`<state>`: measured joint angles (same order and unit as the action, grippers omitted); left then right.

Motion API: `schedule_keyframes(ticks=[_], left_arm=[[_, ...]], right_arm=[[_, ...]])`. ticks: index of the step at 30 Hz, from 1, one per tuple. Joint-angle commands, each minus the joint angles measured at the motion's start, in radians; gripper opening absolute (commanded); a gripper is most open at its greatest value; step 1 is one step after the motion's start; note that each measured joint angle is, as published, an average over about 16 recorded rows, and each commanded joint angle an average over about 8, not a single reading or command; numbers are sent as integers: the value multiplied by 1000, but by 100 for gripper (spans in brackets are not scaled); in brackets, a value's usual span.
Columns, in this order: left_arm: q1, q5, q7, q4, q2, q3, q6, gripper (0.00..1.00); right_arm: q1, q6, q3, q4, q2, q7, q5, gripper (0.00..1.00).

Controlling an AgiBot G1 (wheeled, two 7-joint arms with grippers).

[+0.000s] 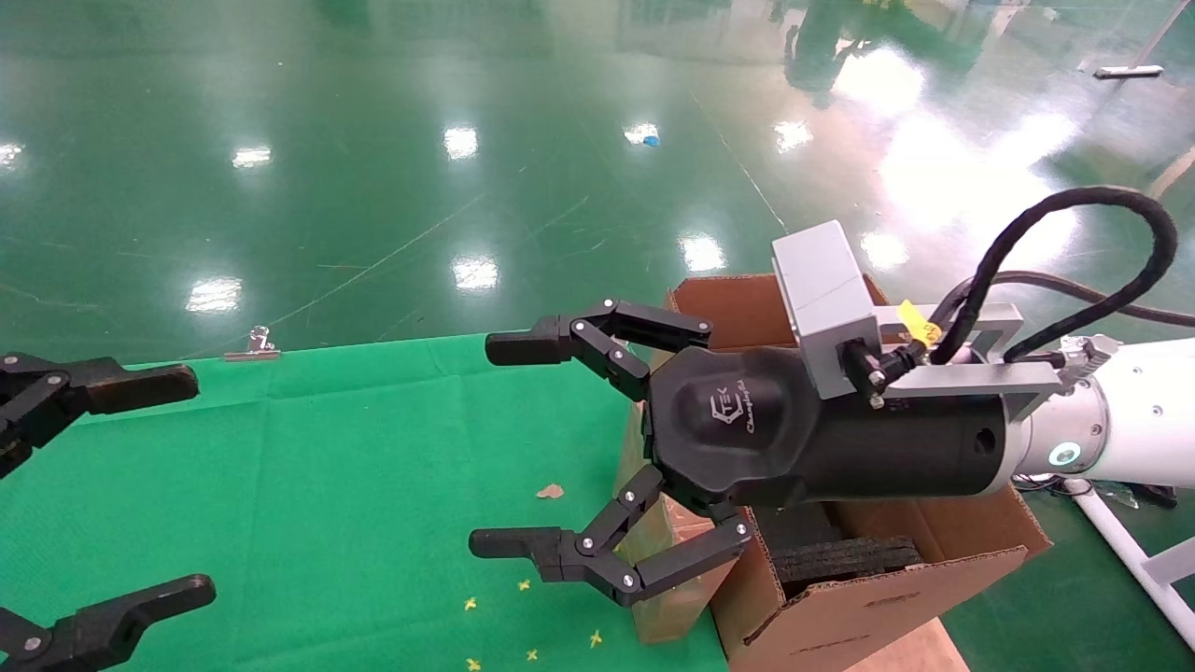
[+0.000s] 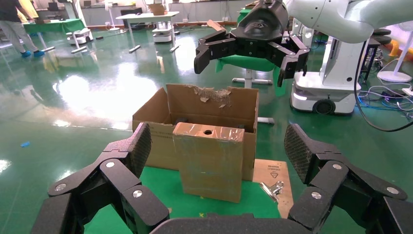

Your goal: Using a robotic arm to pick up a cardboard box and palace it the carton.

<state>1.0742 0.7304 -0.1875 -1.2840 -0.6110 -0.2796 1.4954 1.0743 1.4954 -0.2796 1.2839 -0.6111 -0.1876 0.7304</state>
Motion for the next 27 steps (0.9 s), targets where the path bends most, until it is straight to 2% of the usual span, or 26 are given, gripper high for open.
schedule_keyframes(ticks=[1, 13, 17, 21, 27], left_arm=[[0, 0, 0, 0, 0, 0, 0, 100], [0, 0, 0, 0, 0, 0, 0, 100], [0, 0, 0, 1, 0, 0, 0, 100], [1, 0, 1, 1, 0, -1, 0, 100], [1, -1, 1, 1, 0, -1, 0, 100]], right_arm=[[0, 0, 0, 0, 0, 0, 0, 100], [1, -1, -2, 0, 1, -2, 4, 100], [12, -8, -20, 11, 3, -19, 43, 100], [62, -15, -81, 38, -5, -78, 164, 100], [224, 18, -230, 62, -69, -216, 446, 100]])
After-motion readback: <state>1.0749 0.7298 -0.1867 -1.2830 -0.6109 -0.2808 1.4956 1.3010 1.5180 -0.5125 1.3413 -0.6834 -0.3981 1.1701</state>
